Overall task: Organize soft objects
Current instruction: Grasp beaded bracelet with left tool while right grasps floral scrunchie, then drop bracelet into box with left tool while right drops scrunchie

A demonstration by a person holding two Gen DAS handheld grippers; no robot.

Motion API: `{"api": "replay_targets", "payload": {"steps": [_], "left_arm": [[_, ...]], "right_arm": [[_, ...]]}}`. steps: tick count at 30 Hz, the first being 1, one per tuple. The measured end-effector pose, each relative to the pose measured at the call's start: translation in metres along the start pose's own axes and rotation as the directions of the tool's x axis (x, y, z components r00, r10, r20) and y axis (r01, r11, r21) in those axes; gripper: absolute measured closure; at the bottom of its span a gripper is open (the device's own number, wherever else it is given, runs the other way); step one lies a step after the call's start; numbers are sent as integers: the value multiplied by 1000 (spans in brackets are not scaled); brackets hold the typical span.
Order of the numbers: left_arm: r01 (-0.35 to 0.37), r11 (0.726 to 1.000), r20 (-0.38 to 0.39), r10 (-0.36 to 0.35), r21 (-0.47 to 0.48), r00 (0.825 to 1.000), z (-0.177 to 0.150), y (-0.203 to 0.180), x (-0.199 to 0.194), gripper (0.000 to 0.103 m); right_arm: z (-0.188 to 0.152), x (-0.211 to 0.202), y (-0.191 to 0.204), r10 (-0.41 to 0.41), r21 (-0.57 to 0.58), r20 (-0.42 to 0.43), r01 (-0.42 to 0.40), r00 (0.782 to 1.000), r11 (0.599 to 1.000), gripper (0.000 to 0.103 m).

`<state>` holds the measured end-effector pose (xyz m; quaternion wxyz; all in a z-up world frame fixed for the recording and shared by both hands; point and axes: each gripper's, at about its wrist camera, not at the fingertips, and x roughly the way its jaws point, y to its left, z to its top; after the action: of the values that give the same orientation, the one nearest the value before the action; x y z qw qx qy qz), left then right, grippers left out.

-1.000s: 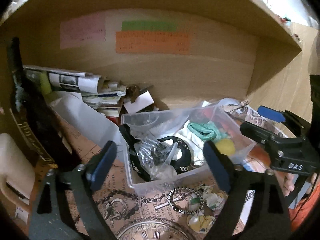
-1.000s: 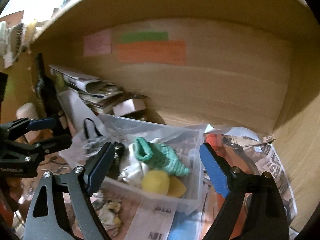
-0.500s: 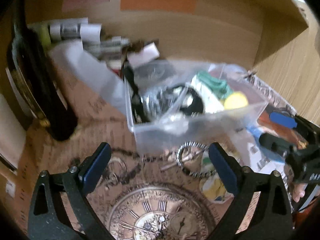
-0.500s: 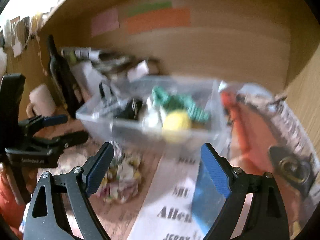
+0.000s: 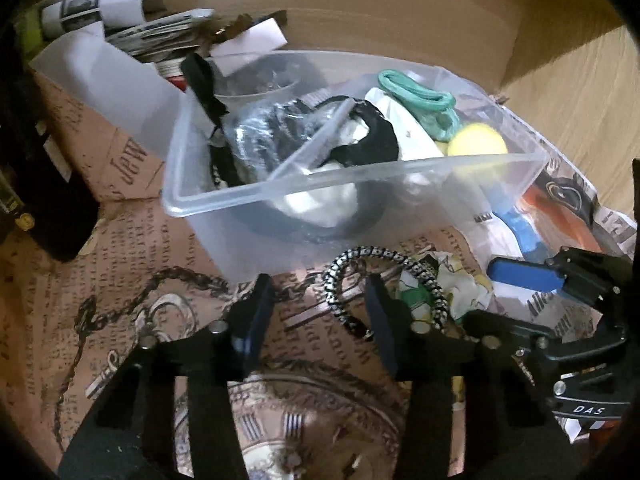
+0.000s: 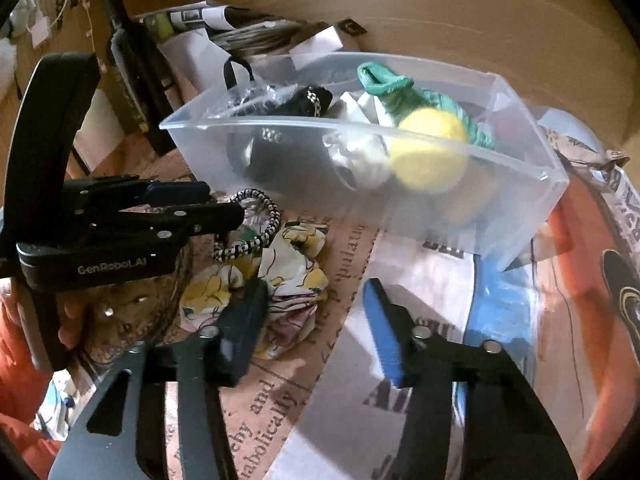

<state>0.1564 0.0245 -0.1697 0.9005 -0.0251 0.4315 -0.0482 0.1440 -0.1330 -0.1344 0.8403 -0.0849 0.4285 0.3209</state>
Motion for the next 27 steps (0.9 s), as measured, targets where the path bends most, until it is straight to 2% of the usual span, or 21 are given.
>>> {"api": "replay_targets", "payload": {"steps": [2, 7, 15, 20, 27], "left_arm": [[2, 1000, -2, -2, 11, 1000, 1, -2, 3, 70], [26, 1000, -5, -26, -1, 1000, 0, 1, 1, 96], [43, 999, 50, -42, -31, 998, -12, 5, -22, 98], [24, 999, 107, -21, -30, 994, -15, 1, -45, 98], [-8, 1000, 222, 9, -8, 975, -4, -7, -84, 98]], "right_arm": [[0, -1, -2, 0, 6, 4, 0, 1000, 1000, 80], [1, -7, -8, -24, 41, 35, 23, 999, 999, 89], [-1, -36, -15, -75, 58, 112, 69, 991, 996, 91], [4, -56, -16, -92, 73, 172, 81, 981, 994, 91], [18, -84, -17, -102, 66, 269, 87, 958, 994, 91]]}}
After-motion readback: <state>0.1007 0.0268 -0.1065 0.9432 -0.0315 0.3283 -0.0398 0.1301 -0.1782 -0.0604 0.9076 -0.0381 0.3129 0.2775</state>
